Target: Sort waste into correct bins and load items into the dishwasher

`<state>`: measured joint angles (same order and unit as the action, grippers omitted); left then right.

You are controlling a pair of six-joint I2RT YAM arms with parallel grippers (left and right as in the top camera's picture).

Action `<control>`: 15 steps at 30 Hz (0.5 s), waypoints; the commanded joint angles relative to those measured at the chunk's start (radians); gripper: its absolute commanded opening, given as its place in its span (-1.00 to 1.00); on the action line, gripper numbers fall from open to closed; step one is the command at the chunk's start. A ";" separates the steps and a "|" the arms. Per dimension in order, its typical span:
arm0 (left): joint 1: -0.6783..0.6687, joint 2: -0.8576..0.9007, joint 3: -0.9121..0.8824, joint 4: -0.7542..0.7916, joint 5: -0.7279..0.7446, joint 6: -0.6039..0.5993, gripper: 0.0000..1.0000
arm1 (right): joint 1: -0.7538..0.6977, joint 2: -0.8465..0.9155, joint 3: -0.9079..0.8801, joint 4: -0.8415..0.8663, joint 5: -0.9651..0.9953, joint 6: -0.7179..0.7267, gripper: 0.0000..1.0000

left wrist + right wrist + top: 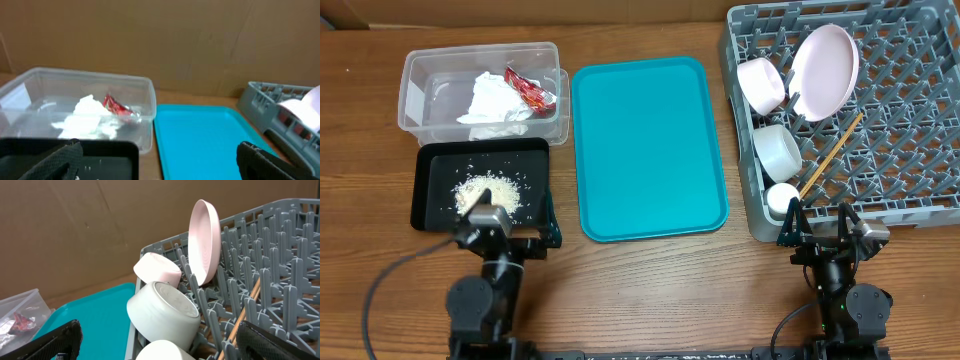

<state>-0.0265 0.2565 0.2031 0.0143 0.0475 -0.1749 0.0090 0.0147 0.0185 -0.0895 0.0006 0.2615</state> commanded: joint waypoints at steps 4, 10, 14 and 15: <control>-0.006 -0.169 -0.132 0.017 -0.030 0.030 1.00 | 0.005 -0.012 -0.011 0.007 0.005 0.000 1.00; -0.006 -0.255 -0.199 -0.018 -0.028 0.049 1.00 | 0.005 -0.012 -0.011 0.007 0.005 0.000 1.00; -0.006 -0.254 -0.198 -0.093 -0.029 0.049 1.00 | 0.005 -0.012 -0.011 0.007 0.005 0.000 1.00; -0.006 -0.254 -0.198 -0.092 -0.028 0.048 1.00 | 0.005 -0.012 -0.011 0.007 0.005 0.000 1.00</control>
<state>-0.0265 0.0174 0.0139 -0.0731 0.0322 -0.1490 0.0090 0.0147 0.0185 -0.0898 0.0002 0.2615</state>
